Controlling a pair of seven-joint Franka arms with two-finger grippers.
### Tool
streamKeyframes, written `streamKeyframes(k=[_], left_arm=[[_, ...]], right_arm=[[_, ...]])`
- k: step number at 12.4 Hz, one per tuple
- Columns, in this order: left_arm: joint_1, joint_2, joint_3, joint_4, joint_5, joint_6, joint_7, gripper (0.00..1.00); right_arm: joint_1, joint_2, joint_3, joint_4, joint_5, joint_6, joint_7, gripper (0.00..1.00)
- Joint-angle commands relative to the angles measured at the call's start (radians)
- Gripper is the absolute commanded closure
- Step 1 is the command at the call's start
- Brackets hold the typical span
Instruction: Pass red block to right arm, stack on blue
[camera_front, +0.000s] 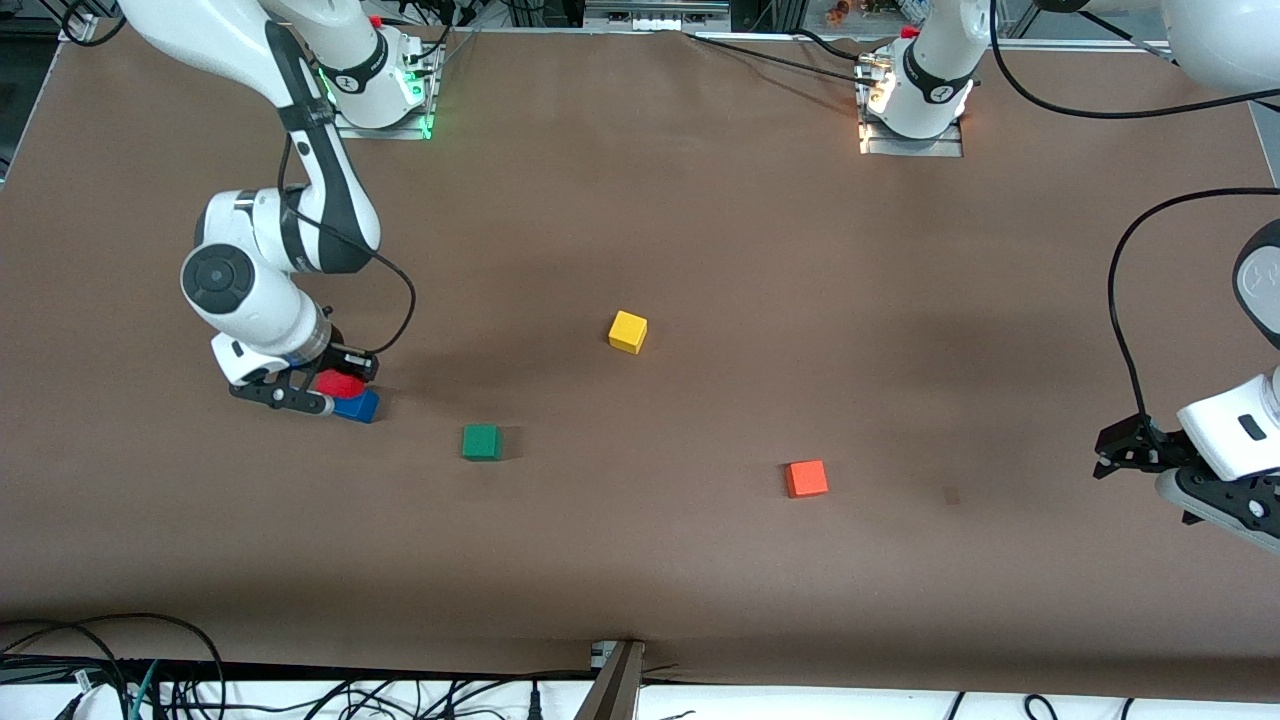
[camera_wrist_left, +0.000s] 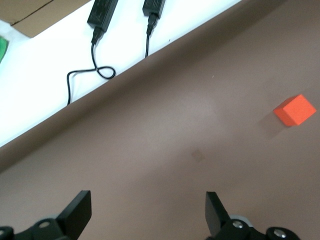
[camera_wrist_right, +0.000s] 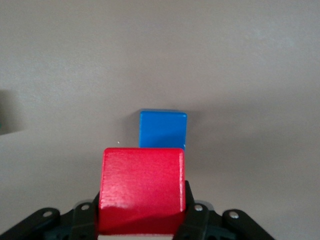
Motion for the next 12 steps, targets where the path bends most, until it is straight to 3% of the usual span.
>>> streamKeyframes(k=[1,7,12], left_arm=[[0.003,-0.076,0.018,-0.023,0.034,-0.024,-0.018,0.0],[0.016,-0.176,0.018,-0.021,0.039,-0.286,-0.082,0.0],[0.013,-0.204,0.012,-0.018,0.019,-0.403,-0.137,0.0]], right_arm=[[0.011,-0.066,-0.02,-0.128,-0.018,0.121,-0.013,1.0],[0.006,-0.002,-0.029,-0.158,-0.018,0.307,-0.016,1.0],[0.005,0.038,-0.028,-0.158,-0.016,0.375,-0.016,1.0]])
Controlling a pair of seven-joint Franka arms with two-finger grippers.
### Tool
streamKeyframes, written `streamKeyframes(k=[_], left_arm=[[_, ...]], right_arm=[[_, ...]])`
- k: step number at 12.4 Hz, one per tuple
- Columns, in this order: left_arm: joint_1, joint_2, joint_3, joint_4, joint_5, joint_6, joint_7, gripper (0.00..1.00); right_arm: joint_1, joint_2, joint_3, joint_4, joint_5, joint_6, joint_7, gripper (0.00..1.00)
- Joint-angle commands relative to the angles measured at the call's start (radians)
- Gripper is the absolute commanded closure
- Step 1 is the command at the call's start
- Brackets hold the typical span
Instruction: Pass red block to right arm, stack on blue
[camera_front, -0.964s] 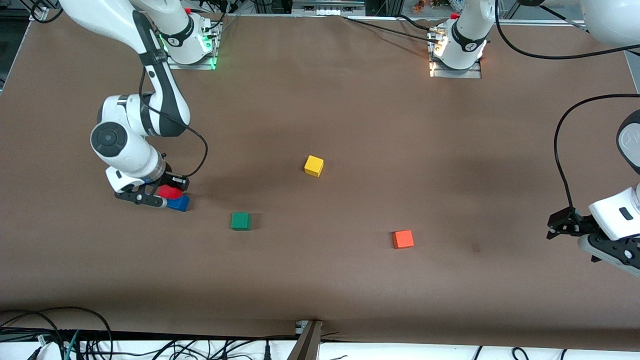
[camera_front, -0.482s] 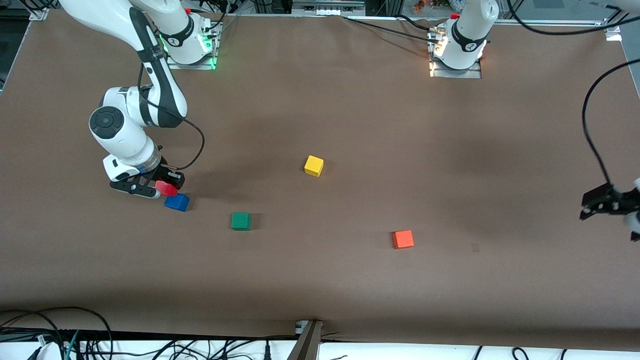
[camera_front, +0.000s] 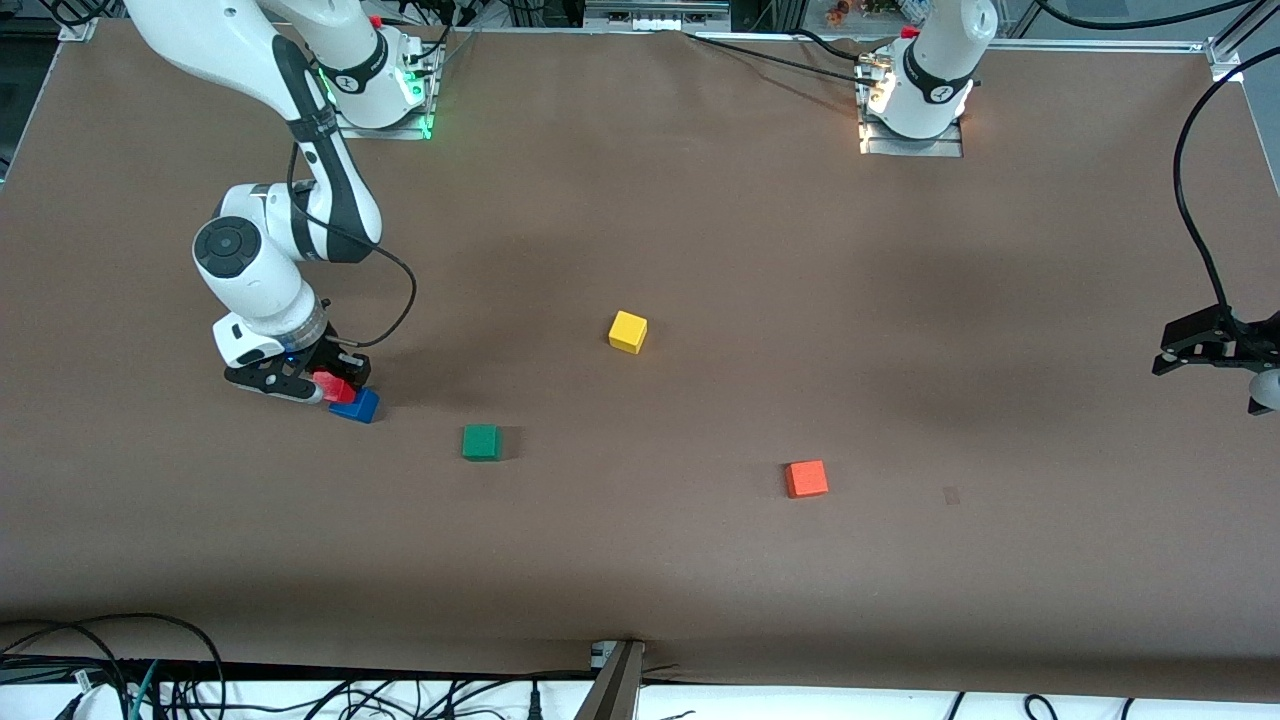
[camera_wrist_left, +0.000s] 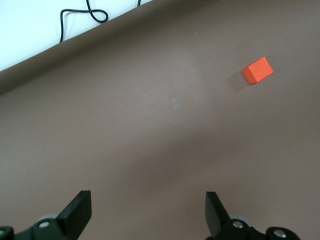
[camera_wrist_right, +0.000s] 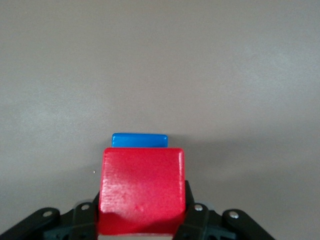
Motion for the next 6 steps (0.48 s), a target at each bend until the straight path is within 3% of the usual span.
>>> streamKeyframes(k=[1,3,4,5,6], left_arm=[[-0.003,-0.036,-0.012,-0.016,-0.012,-0.089,-0.103,0.0],[-0.008,-0.064,-0.016,-0.018,-0.025,-0.112,-0.166,0.0],[-0.025,-0.076,-0.015,-0.024,-0.026,-0.113,-0.176,0.0],[-0.051,-0.093,-0.012,-0.042,-0.025,-0.115,-0.205,0.0],[-0.058,-0.127,-0.012,-0.092,-0.023,-0.115,-0.246,0.0]], right_arm=[[0.003,0.007,-0.007,-0.012,-0.016,0.042,-0.005,1.0],[0.005,0.017,-0.006,-0.012,-0.016,0.055,0.001,1.0],[0.005,0.017,-0.006,-0.009,-0.016,0.055,0.002,0.84],[0.005,0.014,-0.006,-0.007,-0.016,0.052,-0.005,0.25],[0.005,0.008,-0.006,-0.004,-0.016,0.05,-0.012,0.0]])
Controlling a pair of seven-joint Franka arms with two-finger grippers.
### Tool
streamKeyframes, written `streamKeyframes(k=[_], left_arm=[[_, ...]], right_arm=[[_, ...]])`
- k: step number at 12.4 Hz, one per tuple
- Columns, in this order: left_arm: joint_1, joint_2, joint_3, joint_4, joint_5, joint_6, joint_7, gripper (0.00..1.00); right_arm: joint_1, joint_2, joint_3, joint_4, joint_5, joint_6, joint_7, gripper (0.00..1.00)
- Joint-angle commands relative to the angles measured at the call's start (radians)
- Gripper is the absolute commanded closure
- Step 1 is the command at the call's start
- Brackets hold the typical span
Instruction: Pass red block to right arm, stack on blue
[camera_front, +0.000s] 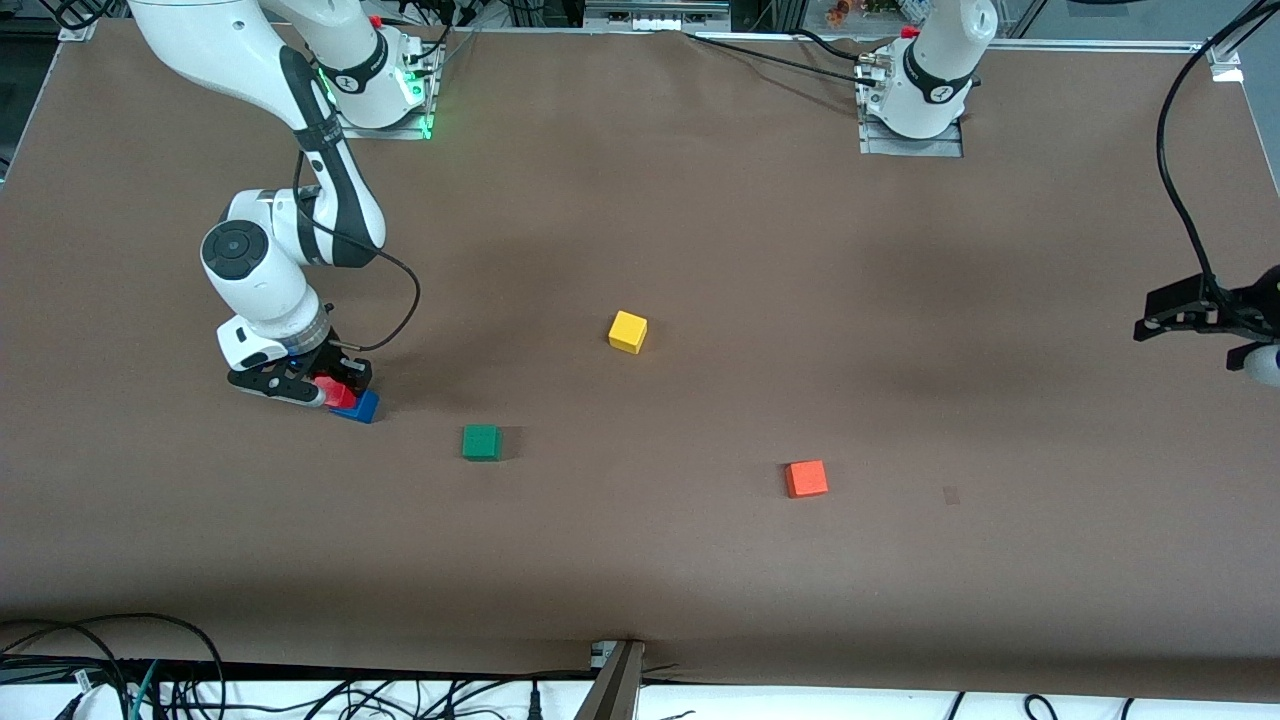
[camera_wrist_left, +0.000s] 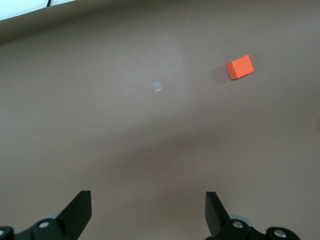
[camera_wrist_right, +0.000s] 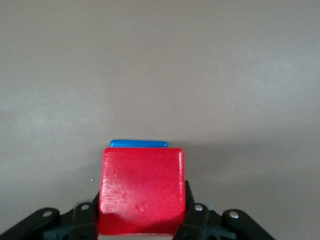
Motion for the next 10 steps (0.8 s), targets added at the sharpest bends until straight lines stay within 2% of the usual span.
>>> streamKeyframes(k=[1,4,7,10], left_arm=[[-0.05,-0.144,0.001,-0.186,0.004,0.006,-0.093,0.0],[-0.066,-0.276,0.003,-0.379,0.038,0.013,-0.124,0.0],[-0.11,-0.305,0.001,-0.402,0.09,0.041,-0.248,0.0],[-0.112,-0.301,-0.003,-0.396,0.078,0.043,-0.257,0.0]], right_arm=[[0.006,-0.02,-0.005,-0.003,-0.016,0.003,-0.014,0.0],[0.006,-0.083,-0.005,0.051,-0.016,-0.187,-0.04,0.0],[0.003,-0.103,-0.018,0.254,-0.014,-0.525,-0.136,0.0],[-0.006,-0.091,-0.039,0.509,-0.013,-0.86,-0.227,0.0]])
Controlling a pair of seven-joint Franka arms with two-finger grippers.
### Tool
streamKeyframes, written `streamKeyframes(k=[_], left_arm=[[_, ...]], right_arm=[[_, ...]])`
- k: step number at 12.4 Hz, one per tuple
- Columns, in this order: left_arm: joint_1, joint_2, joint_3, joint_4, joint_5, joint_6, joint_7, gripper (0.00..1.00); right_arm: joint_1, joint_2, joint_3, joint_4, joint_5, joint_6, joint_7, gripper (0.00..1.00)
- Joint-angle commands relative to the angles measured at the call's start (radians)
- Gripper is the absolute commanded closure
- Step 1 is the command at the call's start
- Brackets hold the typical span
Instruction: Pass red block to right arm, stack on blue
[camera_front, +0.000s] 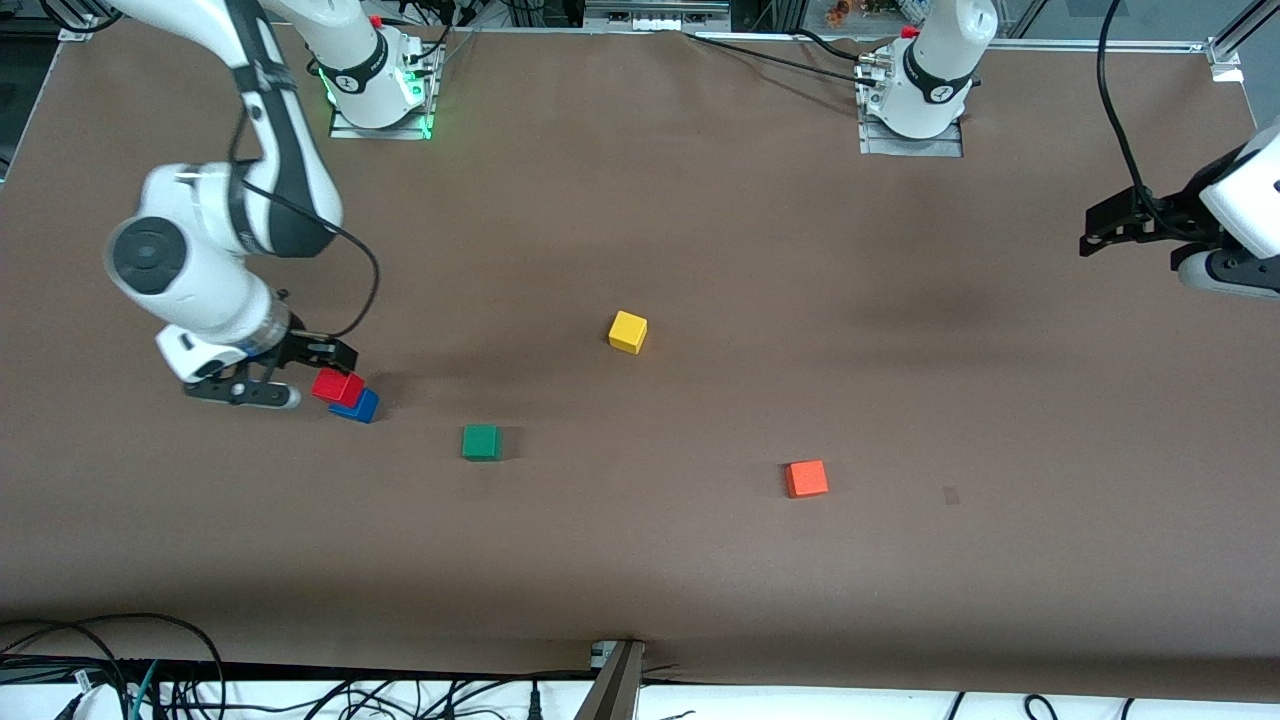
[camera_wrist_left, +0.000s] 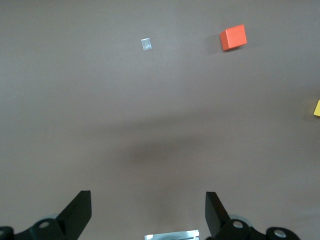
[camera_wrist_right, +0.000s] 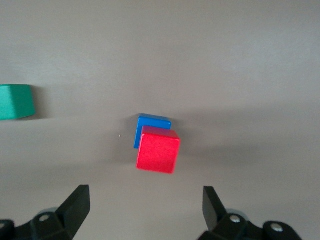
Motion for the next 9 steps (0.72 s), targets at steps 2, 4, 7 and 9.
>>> streamKeyframes(k=[2,4,7,9], left_arm=[[-0.007,-0.018,-0.003,0.01,0.017,0.018,-0.017,0.0],[-0.012,-0.013,-0.007,0.014,0.017,0.015,-0.015,0.0],[-0.004,-0.027,-0.029,0.017,0.019,-0.002,-0.015,0.0],[-0.001,-0.041,-0.026,0.018,0.019,-0.1,-0.018,0.0]], right_arm=[[-0.011,0.017,-0.009,0.257,-0.011,-0.323,-0.064,0.0],[-0.015,0.017,-0.018,0.37,-0.008,-0.443,-0.064,0.0],[-0.038,0.012,-0.023,0.46,-0.009,-0.553,-0.066,0.0],[-0.095,-0.003,0.003,0.472,-0.003,-0.568,-0.108,0.0]])
